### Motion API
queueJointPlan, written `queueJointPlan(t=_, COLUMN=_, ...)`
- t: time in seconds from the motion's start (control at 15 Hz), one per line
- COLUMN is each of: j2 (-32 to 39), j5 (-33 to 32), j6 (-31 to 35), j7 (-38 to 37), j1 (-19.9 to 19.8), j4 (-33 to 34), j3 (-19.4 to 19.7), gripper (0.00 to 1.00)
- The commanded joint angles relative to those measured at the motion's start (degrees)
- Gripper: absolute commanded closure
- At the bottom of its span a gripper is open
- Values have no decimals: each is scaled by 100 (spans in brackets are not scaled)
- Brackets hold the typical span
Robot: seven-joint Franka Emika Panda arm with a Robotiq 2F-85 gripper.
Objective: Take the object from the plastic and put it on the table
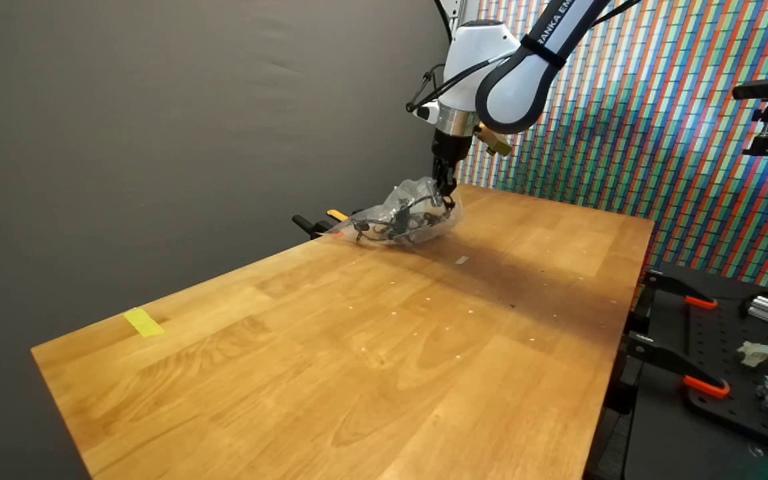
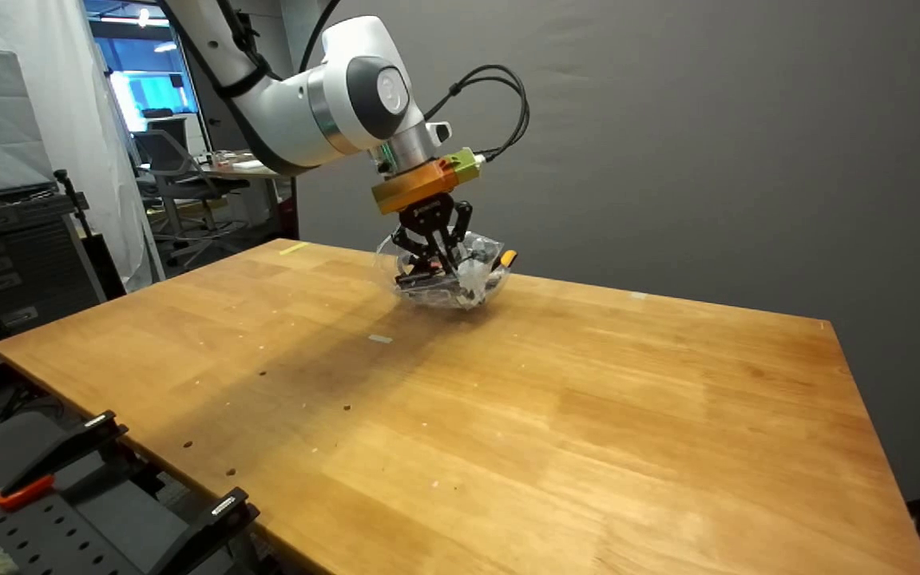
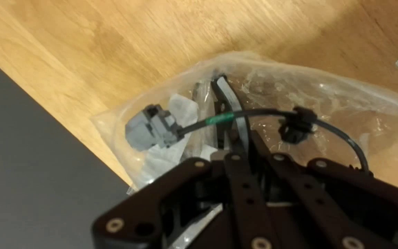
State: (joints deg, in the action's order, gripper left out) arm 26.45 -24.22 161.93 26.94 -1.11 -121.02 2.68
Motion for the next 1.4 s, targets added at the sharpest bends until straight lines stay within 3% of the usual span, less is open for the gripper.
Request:
queueJointPlan(t=0.0, j2=-785, j5=-222, j6=-617, j7=-438, j1=250, j4=-315, j3=201, gripper=97)
queueJointPlan(t=0.4, j2=-1749, j5=450, j6=-869, j7=-497, j1=71, j4=-730, j3=-198, gripper=97)
queueJointPlan(t=0.6, j2=-2189, j5=844, j6=-736, j7=-518, j1=32, j4=-958, j3=-245, gripper=97)
queueJointPlan(t=0.87, j2=-2755, j5=1254, j6=-1103, j7=-540, j1=55, j4=-1147, j3=-200, gripper=97)
queueJointPlan(t=1.33, j2=-3344, j5=59, j6=-3196, j7=-2280, j1=-64, j4=-1011, j3=-102, gripper=97)
